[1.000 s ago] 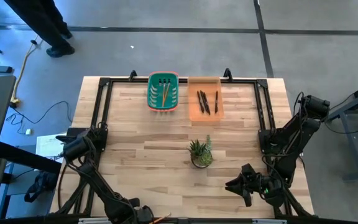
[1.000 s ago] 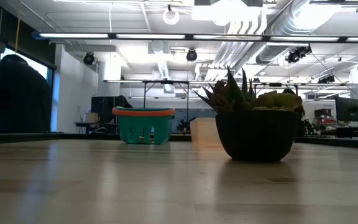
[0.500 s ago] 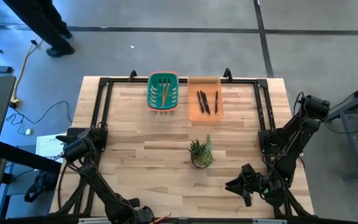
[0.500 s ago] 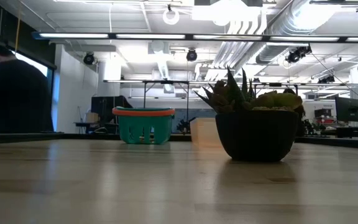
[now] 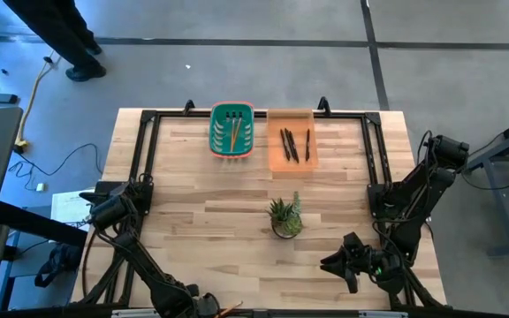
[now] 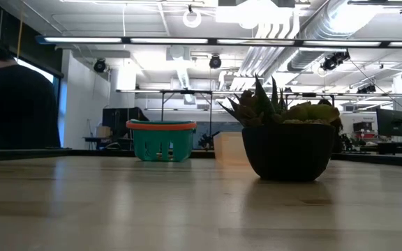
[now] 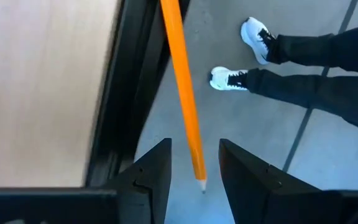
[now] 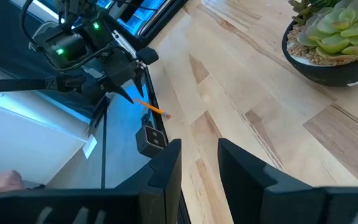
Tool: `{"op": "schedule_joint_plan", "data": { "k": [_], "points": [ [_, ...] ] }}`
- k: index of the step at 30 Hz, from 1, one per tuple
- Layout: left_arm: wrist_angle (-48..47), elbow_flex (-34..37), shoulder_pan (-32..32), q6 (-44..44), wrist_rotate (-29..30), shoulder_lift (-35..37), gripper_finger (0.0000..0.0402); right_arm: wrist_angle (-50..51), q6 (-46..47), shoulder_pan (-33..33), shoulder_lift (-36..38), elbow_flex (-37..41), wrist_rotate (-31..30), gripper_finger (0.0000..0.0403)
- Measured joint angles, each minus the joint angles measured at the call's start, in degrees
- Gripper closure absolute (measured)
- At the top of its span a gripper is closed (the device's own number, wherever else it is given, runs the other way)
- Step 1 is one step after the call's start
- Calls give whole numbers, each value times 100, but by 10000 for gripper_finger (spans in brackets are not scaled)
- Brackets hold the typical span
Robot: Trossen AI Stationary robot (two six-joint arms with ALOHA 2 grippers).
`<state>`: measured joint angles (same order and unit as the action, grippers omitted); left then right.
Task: Sort pens & pencils
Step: Put the pencil into the green bin
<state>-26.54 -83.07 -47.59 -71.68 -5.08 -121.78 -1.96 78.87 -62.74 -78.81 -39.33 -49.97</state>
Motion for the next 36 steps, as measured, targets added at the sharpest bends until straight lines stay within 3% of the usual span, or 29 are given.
{"op": "schedule_joint_plan", "data": {
  "k": [23,36],
  "points": [
    [238,0,3,-210,-51,0,279,-2,-10,0,0,0,0,306],
    [154,0,327,-384,-325,2,279,-4,-43,0,0,-1,19,306]
  ]
}}
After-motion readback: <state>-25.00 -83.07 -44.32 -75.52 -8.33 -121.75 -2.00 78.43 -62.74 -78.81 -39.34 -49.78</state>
